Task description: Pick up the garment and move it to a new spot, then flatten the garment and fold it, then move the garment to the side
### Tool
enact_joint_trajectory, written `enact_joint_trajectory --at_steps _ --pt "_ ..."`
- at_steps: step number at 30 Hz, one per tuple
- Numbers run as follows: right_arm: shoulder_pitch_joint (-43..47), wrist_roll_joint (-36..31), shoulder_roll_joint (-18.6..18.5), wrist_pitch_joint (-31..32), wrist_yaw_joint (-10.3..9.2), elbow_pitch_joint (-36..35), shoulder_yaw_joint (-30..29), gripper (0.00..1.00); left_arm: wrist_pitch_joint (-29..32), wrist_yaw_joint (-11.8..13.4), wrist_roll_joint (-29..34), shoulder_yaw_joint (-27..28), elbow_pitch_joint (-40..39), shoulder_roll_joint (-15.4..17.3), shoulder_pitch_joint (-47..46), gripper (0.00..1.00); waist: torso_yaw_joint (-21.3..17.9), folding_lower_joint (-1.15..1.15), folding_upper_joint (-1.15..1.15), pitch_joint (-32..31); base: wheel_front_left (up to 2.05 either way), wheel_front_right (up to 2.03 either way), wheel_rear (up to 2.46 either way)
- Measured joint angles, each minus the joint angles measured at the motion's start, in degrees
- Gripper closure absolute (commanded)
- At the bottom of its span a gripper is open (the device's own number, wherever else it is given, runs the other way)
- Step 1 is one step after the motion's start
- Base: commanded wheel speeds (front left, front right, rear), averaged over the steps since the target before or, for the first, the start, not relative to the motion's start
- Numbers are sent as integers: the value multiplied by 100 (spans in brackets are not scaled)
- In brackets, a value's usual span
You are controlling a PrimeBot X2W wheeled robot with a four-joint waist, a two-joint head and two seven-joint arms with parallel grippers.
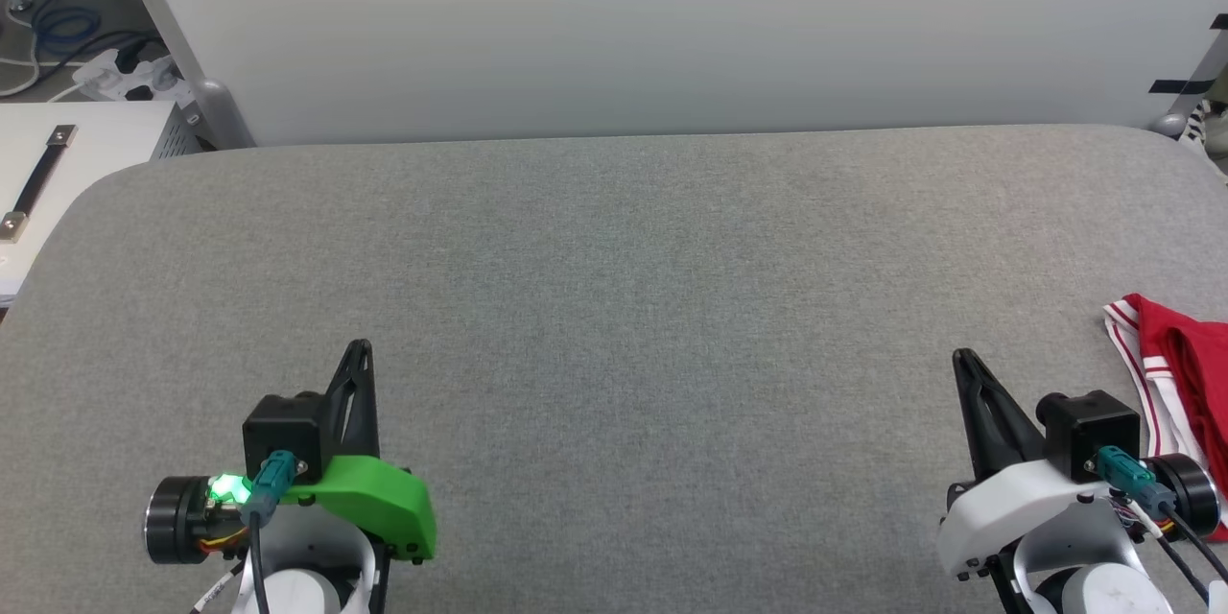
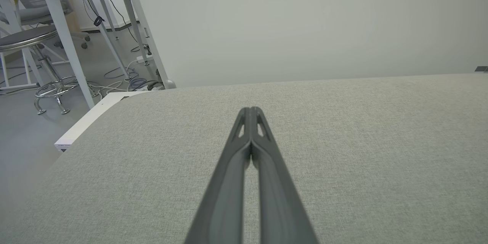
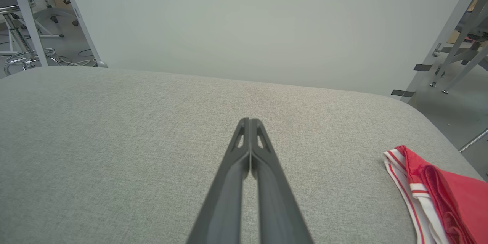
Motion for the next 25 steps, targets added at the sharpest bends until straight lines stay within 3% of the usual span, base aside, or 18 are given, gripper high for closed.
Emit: enact_joint_trajectory --at_steps 25 --pt "1 0 0 0 0 -1 0 100 0 0 0 0 -11 -2 2 100 0 0 0 0 0 0 0"
